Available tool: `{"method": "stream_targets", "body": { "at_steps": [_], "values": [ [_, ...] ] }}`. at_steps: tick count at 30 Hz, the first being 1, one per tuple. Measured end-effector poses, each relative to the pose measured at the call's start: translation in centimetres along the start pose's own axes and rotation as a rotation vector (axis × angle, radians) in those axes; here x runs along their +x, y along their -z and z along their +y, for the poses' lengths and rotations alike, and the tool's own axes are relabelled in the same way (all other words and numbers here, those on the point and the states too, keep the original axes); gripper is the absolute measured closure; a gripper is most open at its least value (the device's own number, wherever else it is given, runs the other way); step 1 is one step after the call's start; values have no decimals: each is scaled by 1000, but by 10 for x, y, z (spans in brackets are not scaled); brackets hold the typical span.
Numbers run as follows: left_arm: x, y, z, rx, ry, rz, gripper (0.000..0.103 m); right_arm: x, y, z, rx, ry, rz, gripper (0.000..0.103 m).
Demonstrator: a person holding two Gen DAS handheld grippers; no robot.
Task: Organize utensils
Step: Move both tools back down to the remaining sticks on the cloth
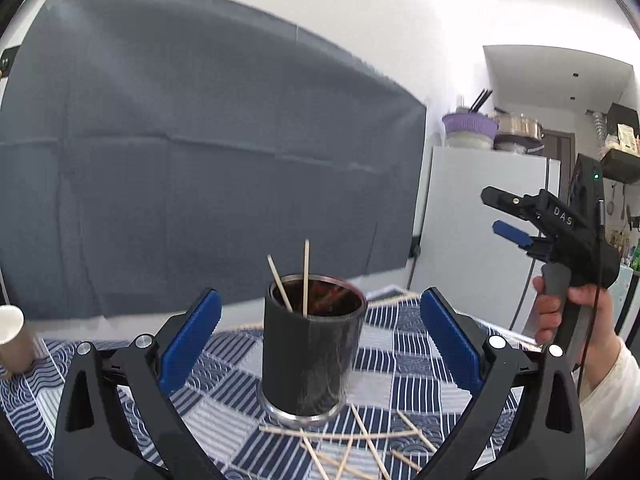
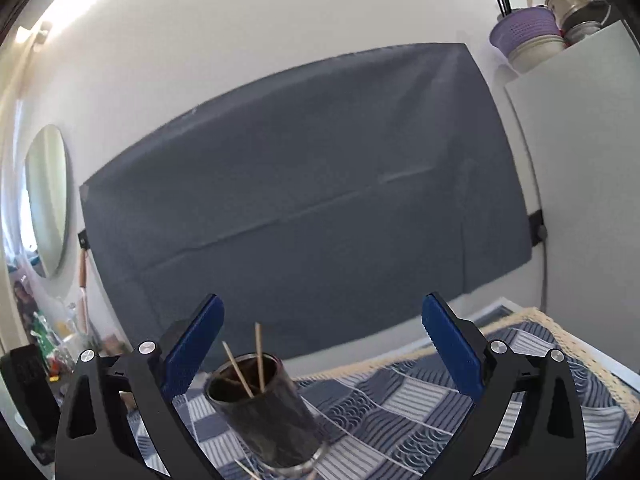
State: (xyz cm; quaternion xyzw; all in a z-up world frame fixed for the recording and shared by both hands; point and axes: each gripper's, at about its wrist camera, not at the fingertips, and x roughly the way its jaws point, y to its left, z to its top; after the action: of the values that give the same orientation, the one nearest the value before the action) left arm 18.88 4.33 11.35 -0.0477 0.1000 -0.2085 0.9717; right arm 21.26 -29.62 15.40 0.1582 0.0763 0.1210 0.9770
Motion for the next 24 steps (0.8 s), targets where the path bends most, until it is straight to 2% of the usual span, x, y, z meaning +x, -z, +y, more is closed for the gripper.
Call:
{"method": "stream_targets", "body": {
  "at_steps": [6, 9, 12, 16, 19, 24],
  "values": [
    [-10, 4, -8, 46, -5, 35, 6, -19, 7, -15, -49, 67, 107, 8],
    [-18, 8, -11, 73, 4, 56, 6, -30, 19, -20, -129, 138, 234, 8],
    [-23, 16, -12, 100, 10, 88, 6, -40, 36, -25, -193, 163, 350, 8],
    [-19, 36, -10, 147, 26, 184, 6, -59, 70, -37, -251, 259, 456, 8],
    [-8, 56, -1, 129, 131, 306, 6, -70, 98, -48, -276, 308, 540, 8],
    [5, 85, 6, 123, 192, 426, 6, -83, 138, -68, -307, 392, 698, 8]
  ]
}}
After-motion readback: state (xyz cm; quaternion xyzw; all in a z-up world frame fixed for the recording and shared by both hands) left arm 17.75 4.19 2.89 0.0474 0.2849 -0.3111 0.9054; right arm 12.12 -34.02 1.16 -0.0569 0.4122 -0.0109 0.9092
